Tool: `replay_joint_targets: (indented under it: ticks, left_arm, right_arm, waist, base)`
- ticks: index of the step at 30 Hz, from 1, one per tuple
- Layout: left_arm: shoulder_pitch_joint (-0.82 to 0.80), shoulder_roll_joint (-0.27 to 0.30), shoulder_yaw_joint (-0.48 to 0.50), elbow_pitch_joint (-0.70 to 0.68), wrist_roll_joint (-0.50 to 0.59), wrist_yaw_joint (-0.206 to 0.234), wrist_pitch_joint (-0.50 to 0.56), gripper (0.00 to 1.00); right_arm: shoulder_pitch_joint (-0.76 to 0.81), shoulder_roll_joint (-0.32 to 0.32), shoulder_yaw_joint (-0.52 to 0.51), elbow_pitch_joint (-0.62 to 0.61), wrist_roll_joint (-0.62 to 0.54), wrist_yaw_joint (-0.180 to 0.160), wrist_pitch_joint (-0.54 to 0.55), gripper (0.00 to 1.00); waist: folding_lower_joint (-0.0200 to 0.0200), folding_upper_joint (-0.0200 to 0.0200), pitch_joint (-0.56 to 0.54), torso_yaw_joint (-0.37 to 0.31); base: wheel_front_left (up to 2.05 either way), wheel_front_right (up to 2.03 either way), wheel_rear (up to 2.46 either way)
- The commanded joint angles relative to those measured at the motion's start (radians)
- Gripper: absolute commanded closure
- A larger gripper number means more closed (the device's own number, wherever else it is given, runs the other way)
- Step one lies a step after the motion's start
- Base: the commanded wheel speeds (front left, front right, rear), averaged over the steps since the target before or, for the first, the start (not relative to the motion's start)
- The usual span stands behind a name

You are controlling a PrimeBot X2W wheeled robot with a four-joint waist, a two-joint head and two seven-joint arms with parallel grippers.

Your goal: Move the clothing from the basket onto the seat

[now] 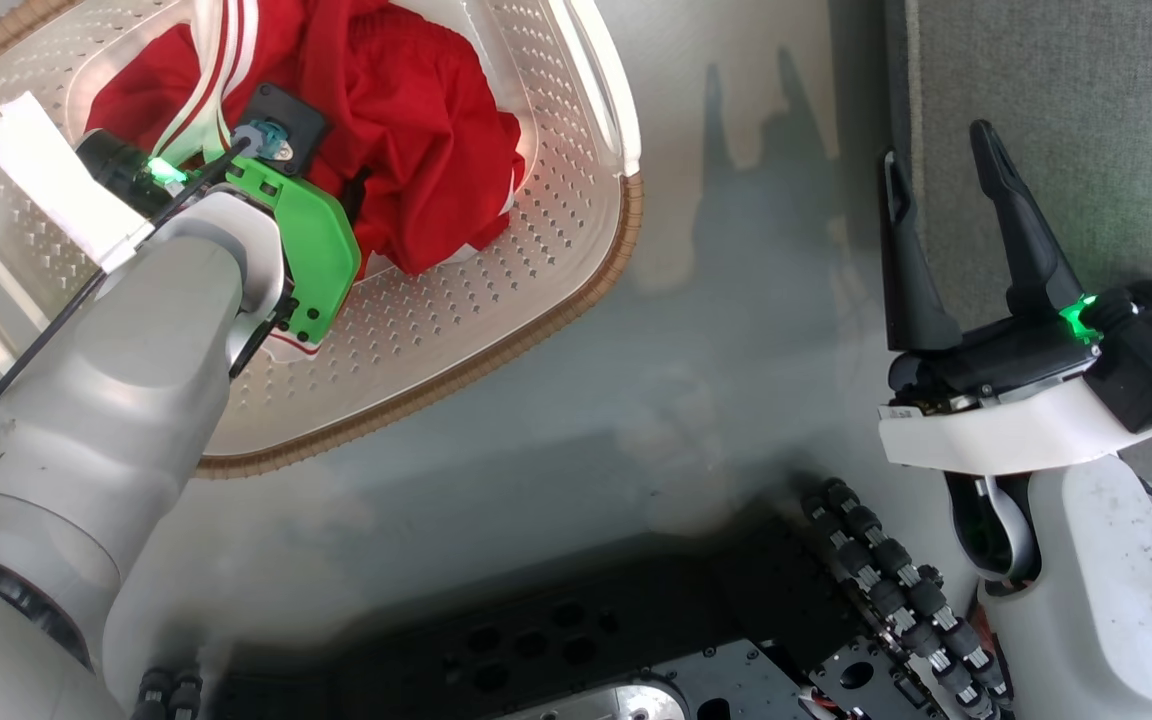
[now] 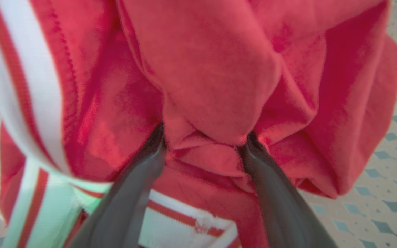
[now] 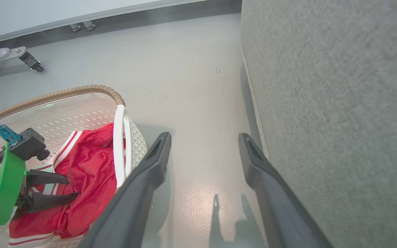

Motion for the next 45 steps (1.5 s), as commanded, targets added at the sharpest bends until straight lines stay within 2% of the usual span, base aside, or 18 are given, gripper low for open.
replay_joint_targets:
  ticks: [1,7,8,9,10,18,24,36,41,45]
  left_arm:
    - [-0.013,0.000,-0.003,0.018,0.010,0.003,-0.007,0.00]
    - [-0.018,-0.019,-0.012,0.062,0.022,0.000,-0.038,0.00]
    - [-0.019,-0.021,-0.014,0.069,0.026,-0.001,-0.042,0.04]
    - [-0.023,-0.025,-0.016,0.076,0.028,0.002,-0.053,0.69]
    - [-0.023,-0.028,-0.017,0.081,0.030,0.003,-0.058,1.00]
    - [-0.013,-0.047,-0.023,0.120,0.023,-0.009,-0.085,1.00]
    - [-0.014,-0.045,-0.010,0.133,0.009,-0.013,-0.149,1.00]
    - [0.157,-0.060,0.008,0.102,-0.040,-0.023,-0.232,1.00]
    - [0.249,-0.056,0.029,0.036,-0.055,-0.023,-0.243,1.00]
    - [0.328,-0.048,0.082,-0.059,-0.055,-0.014,-0.243,1.00]
  right_arm:
    - [0.013,-0.003,-0.005,-0.001,0.007,-0.001,-0.005,0.00]
    - [0.029,-0.003,-0.005,-0.009,0.008,-0.001,-0.005,0.00]
    - [0.033,-0.003,-0.001,-0.006,-0.002,-0.001,-0.005,0.00]
    - [0.037,-0.003,0.003,-0.004,-0.010,0.000,-0.005,0.00]
    - [0.038,-0.003,0.003,-0.005,-0.011,-0.001,-0.005,0.00]
    - [0.044,-0.003,-0.012,-0.001,-0.002,-0.001,-0.005,0.00]
    - [0.005,-0.003,-0.003,0.014,0.010,-0.001,-0.005,0.00]
    - [0.030,-0.003,-0.005,0.077,-0.017,-0.001,-0.005,0.00]
    - [0.077,-0.003,0.006,0.113,-0.031,-0.001,-0.005,0.00]
    - [0.127,-0.003,0.022,0.144,-0.043,-0.001,-0.005,0.00]
  waist:
    - [0.0000,0.0000,0.001,0.000]
    - [0.0000,0.0000,0.007,0.000]
    - [0.0000,0.0000,0.008,0.001]
    - [0.0000,0.0000,0.009,0.002]
    - [0.0000,0.0000,0.010,0.002]
    - [0.0000,0.0000,0.009,0.003]
    - [0.0000,0.0000,-0.014,-0.004]
    - [0.0000,0.0000,-0.294,0.025]
    - [0.0000,0.0000,-0.452,0.039]
    - [0.0000,0.0000,-0.583,0.052]
  base:
    - [0.00,0.00,0.00]
    - [0.00,0.00,0.00]
    - [0.00,0.00,0.00]
    - [0.00,0.00,0.00]
    - [0.00,0.00,0.00]
    - [0.00,0.00,0.00]
    - [0.00,0.00,0.00]
    - [0.00,0.00,0.00]
    - [0.00,0.00,0.00]
    - [0.00,0.00,0.00]
